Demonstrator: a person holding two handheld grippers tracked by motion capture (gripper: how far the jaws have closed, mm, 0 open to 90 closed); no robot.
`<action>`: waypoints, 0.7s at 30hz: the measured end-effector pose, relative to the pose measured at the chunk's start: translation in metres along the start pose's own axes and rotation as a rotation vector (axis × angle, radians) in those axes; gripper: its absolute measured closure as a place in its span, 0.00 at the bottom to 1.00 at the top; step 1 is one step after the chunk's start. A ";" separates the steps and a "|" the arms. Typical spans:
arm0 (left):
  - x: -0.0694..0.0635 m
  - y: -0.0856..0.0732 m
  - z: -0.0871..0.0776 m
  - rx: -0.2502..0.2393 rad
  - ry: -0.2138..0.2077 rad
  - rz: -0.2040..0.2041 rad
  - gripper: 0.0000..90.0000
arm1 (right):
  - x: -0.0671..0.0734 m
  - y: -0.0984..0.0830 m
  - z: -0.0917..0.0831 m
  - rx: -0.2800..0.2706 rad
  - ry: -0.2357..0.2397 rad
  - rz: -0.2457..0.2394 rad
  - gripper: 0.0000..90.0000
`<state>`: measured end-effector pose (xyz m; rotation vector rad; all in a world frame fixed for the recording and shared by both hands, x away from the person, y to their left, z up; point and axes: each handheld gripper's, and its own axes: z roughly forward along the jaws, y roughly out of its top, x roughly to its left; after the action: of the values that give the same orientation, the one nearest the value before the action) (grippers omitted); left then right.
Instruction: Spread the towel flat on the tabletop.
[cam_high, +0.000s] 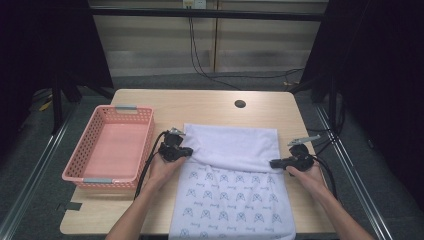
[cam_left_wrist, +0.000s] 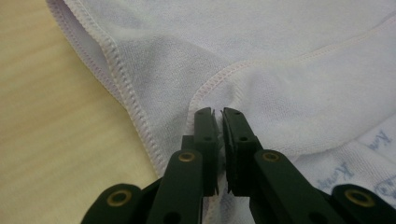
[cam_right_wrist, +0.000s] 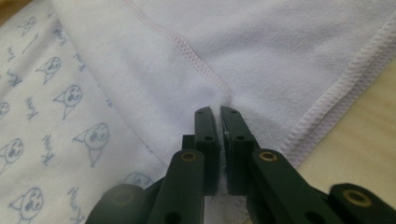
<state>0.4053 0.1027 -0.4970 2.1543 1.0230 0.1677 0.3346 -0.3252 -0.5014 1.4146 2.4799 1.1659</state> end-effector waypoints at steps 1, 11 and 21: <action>0.002 0.004 0.002 0.008 0.006 0.013 0.95 | -0.003 0.003 0.002 -0.005 -0.008 0.001 0.96; 0.022 0.018 0.014 -0.021 0.051 -0.018 0.95 | -0.029 0.027 0.018 -0.047 -0.036 -0.008 0.96; 0.042 0.037 0.030 -0.044 0.088 -0.056 0.95 | -0.043 0.053 0.034 -0.056 -0.097 0.018 0.96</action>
<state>0.4689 0.1005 -0.5013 2.0918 1.1186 0.2577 0.4111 -0.3228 -0.5051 1.4453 2.3556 1.1318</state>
